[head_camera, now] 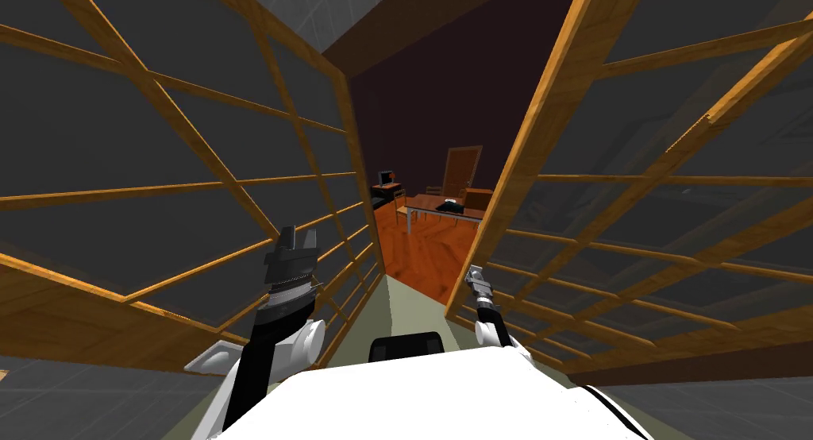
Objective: Pull the door open
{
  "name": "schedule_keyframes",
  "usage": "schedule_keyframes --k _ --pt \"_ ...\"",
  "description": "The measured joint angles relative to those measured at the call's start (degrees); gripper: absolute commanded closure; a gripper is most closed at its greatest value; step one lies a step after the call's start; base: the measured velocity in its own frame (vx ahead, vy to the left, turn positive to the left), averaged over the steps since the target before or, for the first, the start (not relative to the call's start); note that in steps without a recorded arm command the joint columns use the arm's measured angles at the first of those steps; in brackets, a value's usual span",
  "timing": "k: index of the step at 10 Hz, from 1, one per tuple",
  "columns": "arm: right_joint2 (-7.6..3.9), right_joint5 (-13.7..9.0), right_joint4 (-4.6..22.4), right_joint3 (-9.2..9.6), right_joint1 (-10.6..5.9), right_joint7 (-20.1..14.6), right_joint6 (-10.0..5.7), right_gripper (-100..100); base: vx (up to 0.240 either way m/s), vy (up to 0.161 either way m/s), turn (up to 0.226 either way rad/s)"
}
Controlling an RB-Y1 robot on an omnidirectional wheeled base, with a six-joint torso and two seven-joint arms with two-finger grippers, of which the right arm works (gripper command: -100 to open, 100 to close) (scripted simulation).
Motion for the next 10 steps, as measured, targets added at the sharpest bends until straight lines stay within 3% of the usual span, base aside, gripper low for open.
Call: schedule_keyframes --k 5,10 --pt "-0.35 1.8 -3.3 3.22 1.81 -1.8 1.42 100 -0.194 -0.017 0.059" --pt "-2.45 3.5 -4.5 6.40 3.16 -5.0 0.33 100 -0.232 -0.022 0.091"
